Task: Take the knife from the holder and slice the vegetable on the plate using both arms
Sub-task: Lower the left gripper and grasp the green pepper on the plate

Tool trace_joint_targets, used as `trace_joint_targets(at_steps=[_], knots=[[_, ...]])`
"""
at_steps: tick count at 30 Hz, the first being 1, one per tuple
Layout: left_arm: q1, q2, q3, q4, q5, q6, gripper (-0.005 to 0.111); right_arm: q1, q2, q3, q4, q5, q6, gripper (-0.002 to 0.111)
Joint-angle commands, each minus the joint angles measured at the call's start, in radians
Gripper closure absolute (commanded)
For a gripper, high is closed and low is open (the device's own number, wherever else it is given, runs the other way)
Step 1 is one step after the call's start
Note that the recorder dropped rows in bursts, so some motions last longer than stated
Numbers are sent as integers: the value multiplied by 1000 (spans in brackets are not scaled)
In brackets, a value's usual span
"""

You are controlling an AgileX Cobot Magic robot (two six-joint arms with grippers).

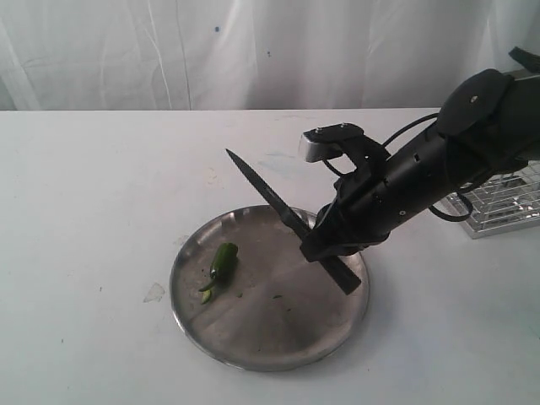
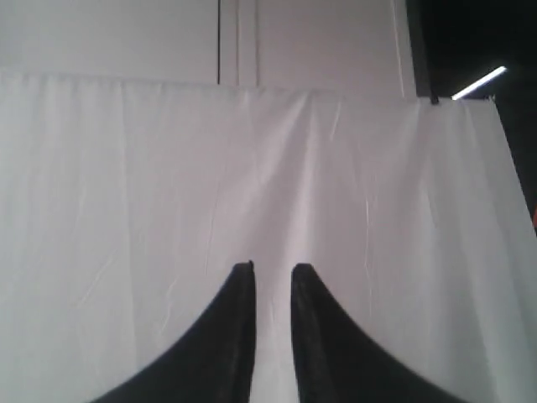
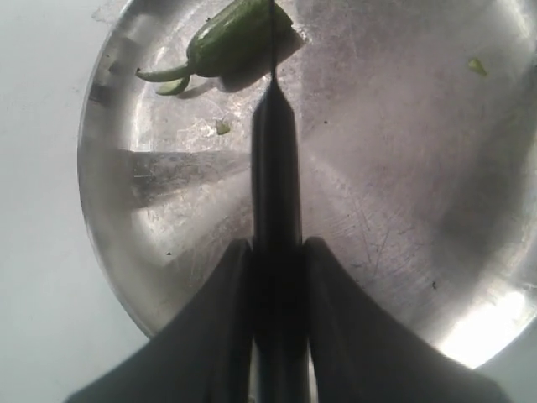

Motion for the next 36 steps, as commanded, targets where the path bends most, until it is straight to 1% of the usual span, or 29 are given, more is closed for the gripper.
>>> trace_joint_targets(at_steps=[1, 2, 3, 4, 6, 8, 10, 12, 15, 16, 17, 19, 21, 22, 24, 27, 28, 30, 31, 33, 36], knots=[[-5, 191, -72, 168, 86, 32, 85, 0, -3, -1, 12, 13, 1, 108], [-5, 262, -90, 168, 186, 18, 87, 0, -3, -1, 12, 13, 1, 108], [-5, 297, -99, 168, 237, 2, 90, 0, -3, -1, 12, 13, 1, 108], [-5, 344, -115, 168, 307, -25, 95, 0, -3, -1, 12, 17, 3, 108], [-5, 413, -134, 171, 389, -63, 106, 0, -3, -1, 12, 32, 5, 108], [-5, 491, -153, 182, 470, -69, 107, 0, -3, -1, 7, 34, 5, 108], [-5, 578, -173, 226, 556, -69, 107, 0, -3, -1, 0, 26, 5, 108], [-23, 648, -188, 264, 628, -69, 107, 0, -3, -1, -9, 17, 5, 108], [-117, 778, -239, 269, 768, -56, 107, 0, -3, -1, -51, 4, 16, 108], [-180, 817, -276, 272, 831, -21, 107, 0, -3, -1, -70, -3, 39, 108], [-225, 857, -305, 272, 912, 32, 107, 0, -3, -1, -99, -14, 67, 108], [-343, 938, -393, 244, 1112, 134, 107, 0, -3, -1, -159, -43, 149, 108], [-426, 1015, -488, 180, 1273, 220, 107, 0, -3, -1, -201, -55, 217, 108], [-458, 1057, -531, 132, 1327, 266, 107, 0, -3, -1, -211, -55, 226, 108], [-498, 1125, -589, 0, 1350, 352, 107, 0, -3, -1, -227, -46, 232, 108], [-513, 1223, -630, -168, 1298, 467, 107, 0, -3, -1, -287, -34, 274, 108], [-513, 1252, -632, -190, 1269, 503, 107, 0, -3, -1, -337, -34, 317, 108], [-513, 1305, -632, -188, 1228, 519, 102, 0, -3, -1, -465, -34, 444, 108], [-513, 1331, -632, -188, 1208, 519, 97, 0, -3, -1, -513, -34, 495, 108], [-513, 1370, -632, -188, 1166, 519, 83, 0, -3, -1, -592, -40, 586, 108], [-513, 1413, -632, -190, 1085, 484, 54, 0, -3, -3, -597, -48, 606, 108]])
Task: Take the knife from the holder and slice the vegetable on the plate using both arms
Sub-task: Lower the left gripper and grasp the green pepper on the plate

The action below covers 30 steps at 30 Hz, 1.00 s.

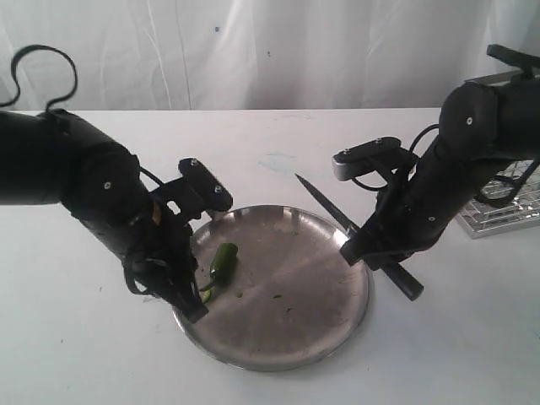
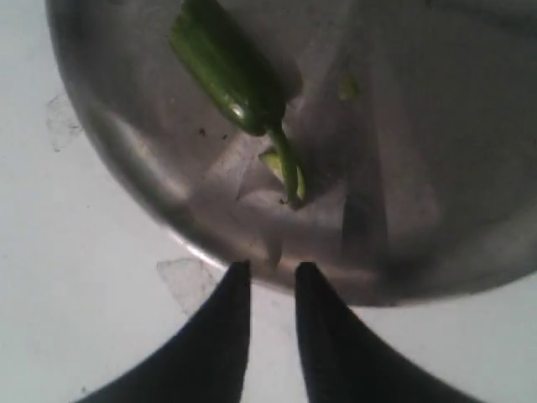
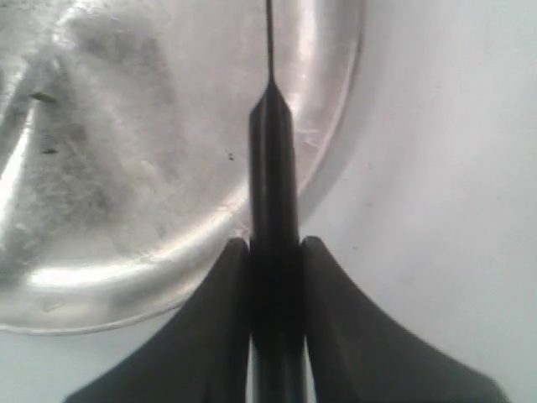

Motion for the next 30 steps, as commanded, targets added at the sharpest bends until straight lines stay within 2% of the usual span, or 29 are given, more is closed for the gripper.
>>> trace_joint_targets(at_steps=[1, 2, 4, 11, 16, 20, 23, 29, 30], knots=[[-6, 54, -4, -17, -106, -38, 46, 0, -3, -6, -49, -14, 71, 108], [-6, 63, -4, -17, -135, -50, 40, 0, -3, -10, -49, -11, 71, 108], [-6, 80, -4, -17, -182, -54, 37, 0, -3, -18, -49, -2, 71, 108], [-6, 135, -59, -25, -204, -73, 37, 0, -3, -26, -33, 2, 74, 108], [-6, 193, -121, -30, -136, -73, 41, 0, -3, -26, -33, 2, 74, 108], [-6, 240, -178, -30, -42, -73, 55, 0, -3, -26, -31, 0, 74, 108], [-6, 265, -199, -28, -26, -73, 67, 0, -3, -26, -31, 0, 74, 108], [-6, 262, -241, 48, -1, -40, 107, 0, -3, -26, -25, -14, 74, 108], [-6, 258, -251, 67, 10, -16, 107, 0, -3, -26, -25, -19, 74, 108]])
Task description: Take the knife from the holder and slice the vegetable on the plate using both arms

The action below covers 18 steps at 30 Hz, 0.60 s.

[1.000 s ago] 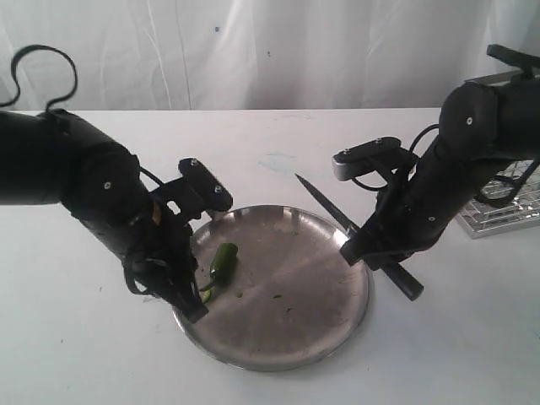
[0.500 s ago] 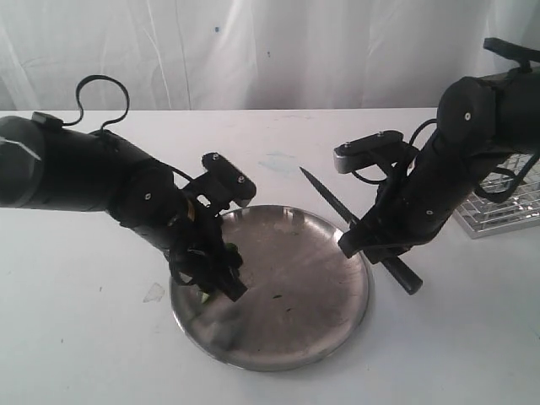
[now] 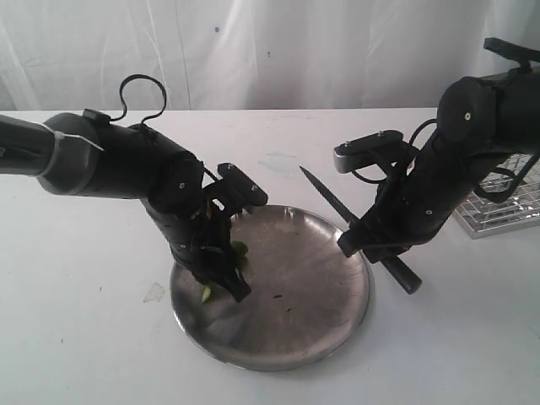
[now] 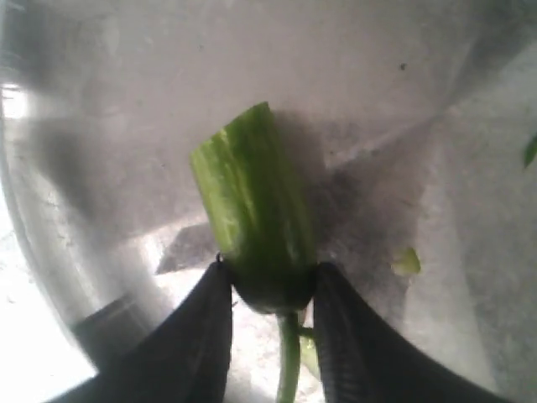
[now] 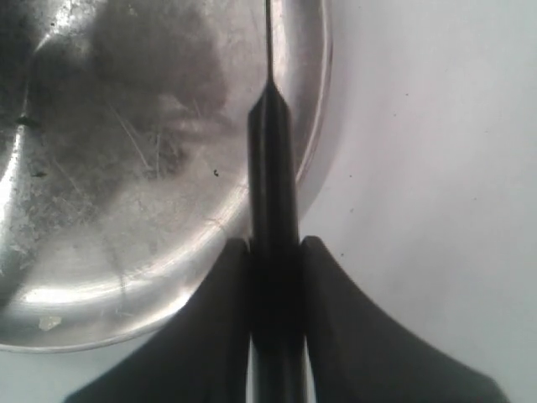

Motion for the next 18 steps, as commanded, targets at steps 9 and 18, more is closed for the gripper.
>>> trace_joint_targets(at_steps=[9, 18], knots=[[-6, 0, -42, -40, -3, 324, 107, 0, -3, -7, 9, -42, 29, 108], [-6, 50, -42, -112, -39, 390, 106, 0, -3, -7, 9, -49, 28, 108]])
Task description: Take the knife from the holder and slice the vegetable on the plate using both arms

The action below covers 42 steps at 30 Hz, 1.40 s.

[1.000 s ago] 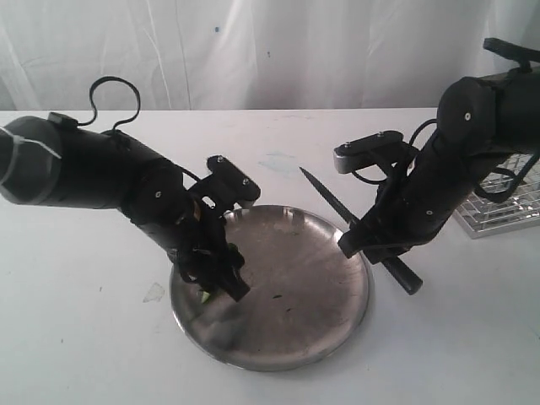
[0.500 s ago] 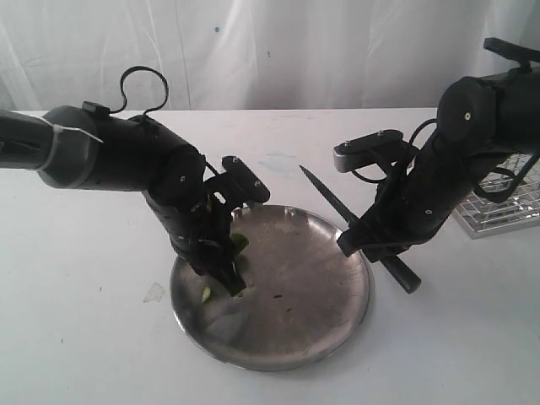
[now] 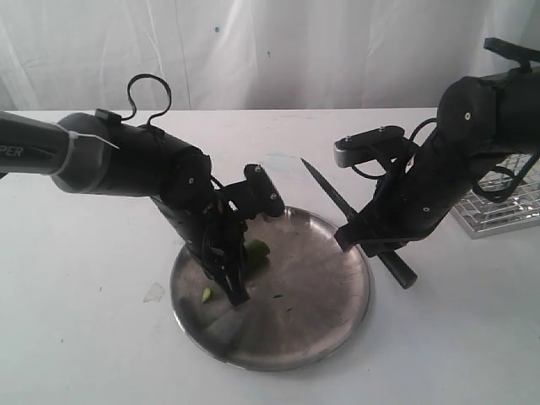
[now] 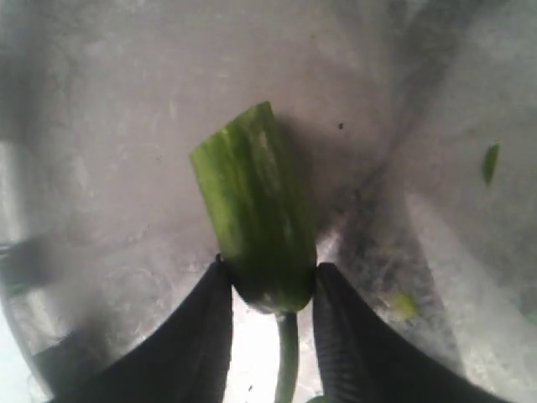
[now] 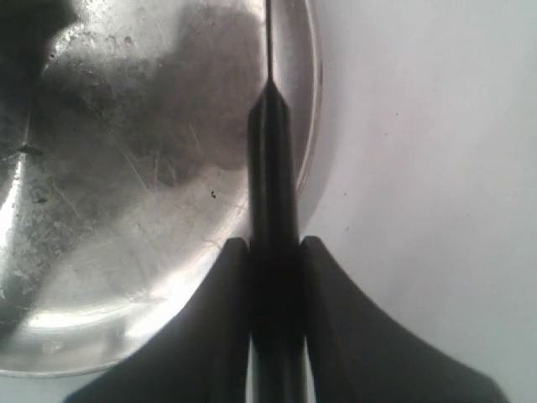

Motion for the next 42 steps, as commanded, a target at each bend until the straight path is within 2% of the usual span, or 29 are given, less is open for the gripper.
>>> trace_joint_targets(at_steps=[1, 3, 6, 8, 10, 13, 15, 16, 20, 21, 28, 32, 36, 42], knots=[[-6, 17, -2, -21, 11, 49, 104, 0, -3, -7, 5, -16, 4, 108], [-6, 19, -2, -21, 15, 58, 96, 0, -3, -7, 5, -16, 4, 108], [-6, 17, -2, -21, 34, 58, 64, 0, -3, -7, 5, -16, 4, 108], [-6, 7, -2, -19, 41, 58, 50, 0, -3, -7, 3, -18, 4, 108], [-6, -33, -2, 18, 54, 58, 45, 0, -3, -7, 3, -18, 4, 108], [-6, -145, -2, 96, 94, 55, 45, 0, -3, -7, 5, 2, 4, 108], [-6, -231, -2, 96, 122, 18, 47, 14, -3, -18, 5, 46, 4, 108], [-6, -265, -2, 96, 132, -14, 52, 29, -3, -29, 5, 78, 3, 108], [-6, -394, -2, 85, 196, -165, 102, 136, -3, -55, -14, 133, -2, 108], [-6, -410, -2, 85, 212, -180, 106, 154, -3, -55, -21, 128, -2, 108], [-6, -434, 28, 12, 227, -316, 106, 190, 28, -55, -24, 80, 8, 108], [-6, -434, 121, -79, 97, -316, 106, 190, 49, -55, -21, 94, 8, 108], [-6, -434, 210, -84, -71, -309, 106, 190, 49, -53, -34, 106, 6, 108], [-6, -434, 249, -83, -267, -248, 106, 190, 49, -53, -47, 109, 6, 108]])
